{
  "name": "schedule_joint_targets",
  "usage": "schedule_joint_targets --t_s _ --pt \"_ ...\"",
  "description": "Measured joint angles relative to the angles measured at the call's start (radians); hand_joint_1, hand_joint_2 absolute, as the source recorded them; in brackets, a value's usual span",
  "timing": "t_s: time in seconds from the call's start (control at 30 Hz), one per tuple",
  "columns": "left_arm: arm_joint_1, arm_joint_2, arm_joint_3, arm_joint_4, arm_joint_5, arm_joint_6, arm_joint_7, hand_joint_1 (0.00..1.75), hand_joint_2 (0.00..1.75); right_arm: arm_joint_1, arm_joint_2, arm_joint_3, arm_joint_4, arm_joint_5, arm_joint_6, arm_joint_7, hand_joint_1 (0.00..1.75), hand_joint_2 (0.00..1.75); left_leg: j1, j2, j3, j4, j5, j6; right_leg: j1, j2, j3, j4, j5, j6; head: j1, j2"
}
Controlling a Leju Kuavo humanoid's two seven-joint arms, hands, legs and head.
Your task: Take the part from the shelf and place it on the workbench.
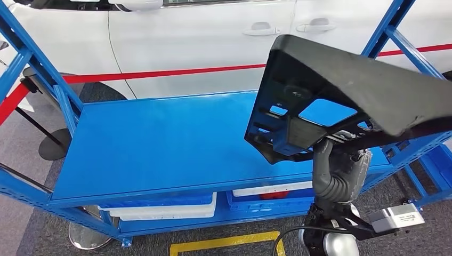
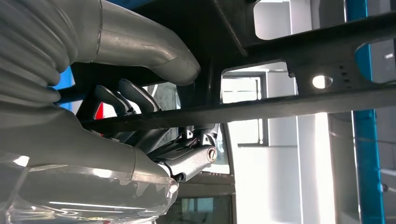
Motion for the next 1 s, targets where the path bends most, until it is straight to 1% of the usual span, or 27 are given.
schedule_joint_targets --t_s 0.03,0.07,0.1,0.13,0.17,0.2,0.23,0.27,0.33,0.37,0.4,0.43,0.5,0.53,0.57,0.6,0.63,0.67,0.7,0.73,0.77,0.83,0.87,0.9,0.93,0.97,1.0 --pt "0.000 -0.001 0.000 0.000 0.000 0.000 0.001 0.00 0.00 0.006 0.000 0.000 -0.001 0.004 0.002 -0.002 1.75 1.75 0.000 0.000 -0.014 0.003 0.008 -0.002 -0.004 0.000 -0.005 0.046 -0.016 0.005 0.000 0.000" --pt "0.000 -0.002 0.000 0.000 0.000 0.001 0.002 0.00 0.00 0.011 0.000 0.000 -0.002 0.009 0.003 -0.005 1.75 1.75 0.002 0.001 -0.028 0.007 0.015 -0.004 -0.007 0.000 0.006 0.061 -0.009 0.009 0.000 0.000" --pt "0.000 -0.004 0.000 0.000 0.000 0.002 0.002 0.00 0.00 0.015 0.000 0.000 -0.003 0.013 0.004 -0.007 1.75 1.75 0.004 0.001 -0.042 0.012 0.021 -0.008 -0.011 -0.001 0.036 0.040 0.014 0.013 0.000 0.000" --pt "0.000 -0.006 0.000 0.000 0.000 0.002 0.003 0.00 0.00 0.018 0.000 0.001 -0.005 0.016 0.007 -0.009 1.75 1.75 0.006 0.001 -0.055 0.020 0.026 -0.012 -0.015 -0.001 0.083 -0.016 0.040 0.016 0.000 0.000" --pt "0.000 -0.007 0.000 0.000 0.000 0.003 0.003 0.00 0.00 0.019 0.001 0.002 -0.008 0.016 0.012 -0.009 1.75 1.75 0.006 0.000 -0.067 0.028 0.029 -0.017 -0.017 -0.001 0.136 -0.090 0.052 0.018 0.001 0.000" --pt "0.000 -0.008 0.000 0.000 0.000 0.003 0.004 0.00 0.00 0.020 0.002 0.003 -0.011 0.013 0.021 -0.010 1.75 1.75 0.006 0.000 -0.075 0.036 0.033 -0.022 -0.016 0.000 0.177 -0.150 0.055 0.014 0.000 0.000" --pt "0.000 -0.009 0.000 0.000 0.000 0.004 0.005 0.00 0.00 0.022 0.002 0.004 -0.015 0.006 0.033 -0.010 1.75 1.75 0.005 0.001 -0.080 0.042 0.037 -0.028 -0.015 0.001 0.202 -0.192 0.051 0.008 0.000 0.000" --pt "0.000 -0.009 0.000 0.000 0.000 0.004 0.006 0.00 0.00 0.024 0.003 0.006 -0.018 -0.004 0.047 -0.012 1.75 1.75 0.004 0.001 -0.084 0.045 0.042 -0.035 -0.012 0.004 0.208 -0.210 0.046 0.000 0.000 0.000" --pt "0.000 -0.009 0.000 0.000 -0.001 0.005 0.006 0.00 0.00 0.027 0.003 0.007 -0.021 -0.025 0.075 -0.015 1.75 1.75 0.007 0.002 -0.088 0.045 0.050 -0.050 -0.011 0.009 0.197 -0.213 0.057 -0.019 0.002 0.000" --pt "0.001 -0.009 0.000 0.000 -0.001 0.005 0.007 0.00 0.00 0.028 0.003 0.008 -0.023 -0.034 0.086 -0.017 1.75 1.75 0.008 0.001 -0.096 0.053 0.040 -0.056 -0.011 0.012 0.188 -0.214 0.065 -0.029 0.002 0.000" --pt "0.001 -0.009 0.000 0.000 0.000 0.006 0.007 0.00 0.00 0.030 0.004 0.009 -0.025 -0.039 0.093 -0.019 1.75 1.75 0.010 0.001 -0.108 0.075 0.014 -0.061 -0.012 0.014 0.179 -0.216 0.074 -0.037 0.002 0.000" --pt "0.001 -0.009 0.000 0.000 0.000 0.006 0.006 0.00 0.00 0.033 0.004 0.011 -0.028 -0.044 0.098 -0.022 1.75 1.75 0.011 -0.001 -0.124 0.118 -0.027 -0.064 -0.012 0.017 0.168 -0.217 0.083 -0.045 0.002 0.000" --pt "0.001 -0.009 0.000 0.000 0.002 0.006 0.006 0.00 0.00 0.041 0.006 0.013 -0.033 -0.052 0.108 -0.028 1.75 1.75 0.011 -0.001 -0.163 0.245 -0.114 -0.068 -0.009 0.025 0.145 -0.216 0.101 -0.050 0.002 0.000" --pt "0.001 -0.009 0.000 0.000 0.003 0.006 0.006 0.00 0.00 0.046 0.007 0.013 -0.034 -0.055 0.112 -0.031 1.75 1.75 0.011 -0.001 -0.174 0.301 -0.135 -0.069 -0.007 0.031 0.135 -0.215 0.109 -0.051 0.002 0.000" --pt "0.001 -0.009 0.000 0.000 0.003 0.006 0.006 0.00 0.00 0.051 0.008 0.013 -0.035 -0.057 0.115 -0.033 1.75 1.75 0.011 -0.002 -0.171 0.328 -0.134 -0.067 -0.005 0.039 0.124 -0.214 0.116 -0.050 0.002 0.000" --pt "0.001 -0.009 0.000 0.000 0.003 0.006 0.006 0.00 0.00 0.055 0.008 0.013 -0.036 -0.060 0.117 -0.035 1.75 1.75 0.011 -0.004 -0.149 0.316 -0.115 -0.064 -0.004 0.047 0.115 -0.212 0.123 -0.048 0.002 0.000" --pt "0.001 -0.009 0.000 0.000 0.002 0.006 0.006 0.00 0.00 0.060 0.008 0.013 -0.038 -0.063 0.120 -0.038 1.75 1.75 0.011 -0.012 -0.109 0.266 -0.088 -0.059 -0.003 0.057 0.106 -0.210 0.130 -0.046 0.002 0.000" --pt "0.001 -0.008 0.000 0.000 0.002 0.007 0.007 0.00 0.00 0.064 0.009 0.013 -0.042 -0.068 0.123 -0.043 1.75 1.75 0.010 -0.034 -0.057 0.192 -0.070 -0.050 -0.003 0.068 0.098 -0.208 0.136 -0.043 0.002 0.000" --pt "0.000 -0.007 0.000 0.000 0.002 0.008 0.007 0.00 0.00 0.067 0.009 0.013 -0.046 -0.072 0.126 -0.047 1.75 1.75 0.010 -0.062 -0.008 0.119 -0.062 -0.043 -0.003 0.077 0.092 -0.206 0.141 -0.039 0.002 0.000" --pt "0.001 -0.006 0.000 0.000 0.002 0.009 0.008 0.00 0.00 0.069 0.011 0.013 -0.051 -0.077 0.129 -0.052 1.75 1.75 0.010 -0.087 0.027 0.064 -0.062 -0.038 -0.005 0.087 0.087 -0.205 0.147 -0.034 0.002 0.000" --pt "0.001 -0.005 0.000 0.000 0.002 0.009 0.008 0.00 0.00 0.071 0.012 0.013 -0.055 -0.080 0.131 -0.057 1.75 1.75 0.008 -0.103 0.045 0.033 -0.068 -0.035 -0.007 0.096 0.084 -0.204 0.153 -0.027 0.002 0.000" --pt "0.001 -0.007 0.000 0.000 0.001 0.010 0.010 0.00 0.00 0.078 0.014 0.013 -0.062 -0.087 0.134 -0.064 1.75 1.75 0.006 -0.090 0.051 0.019 -0.065 -0.033 -0.009 0.119 0.078 -0.207 0.166 -0.011 0.002 0.000" --pt "0.001 -0.008 0.000 0.000 0.000 0.011 0.011 0.00 0.00 0.085 0.014 0.013 -0.067 -0.090 0.135 -0.069 1.75 1.75 0.007 -0.076 0.051 0.013 -0.060 -0.029 -0.008 0.115 0.075 -0.206 0.166 -0.005 0.002 0.000" --pt "0.001 -0.009 0.000 0.000 -0.001 0.012 0.014 0.00 0.00 0.092 0.015 0.012 -0.073 -0.094 0.136 -0.074 1.75 1.75 0.010 -0.061 0.050 0.008 -0.053 -0.024 -0.006 0.097 0.067 -0.194 0.157 -0.001 0.005 0.000" --pt "0.002 -0.009 0.000 0.000 -0.003 0.013 0.017 0.00 0.00 0.098 0.015 0.011 -0.080 -0.097 0.137 -0.081 1.75 1.75 0.012 -0.045 0.048 0.003 -0.047 -0.018 -0.004 0.069 0.052 -0.162 0.134 0.001 0.008 0.000" --pt "0.004 -0.009 0.000 0.000 -0.004 0.014 0.020 0.00 0.00 0.103 0.015 0.010 -0.085 -0.100 0.137 -0.088 1.75 1.75 0.012 -0.028 0.044 0.002 -0.043 -0.014 -0.004 0.037 0.029 -0.110 0.099 0.002 0.011 0.000" --pt "0.006 -0.009 0.000 0.000 -0.006 0.015 0.025 0.00 0.00 0.109 0.016 0.009 -0.091 -0.104 0.137 -0.096 1.75 1.75 0.011 -0.011 0.039 0.002 -0.041 -0.011 -0.005 0.016 0.001 -0.044 0.061 0.005 0.014 0.000"
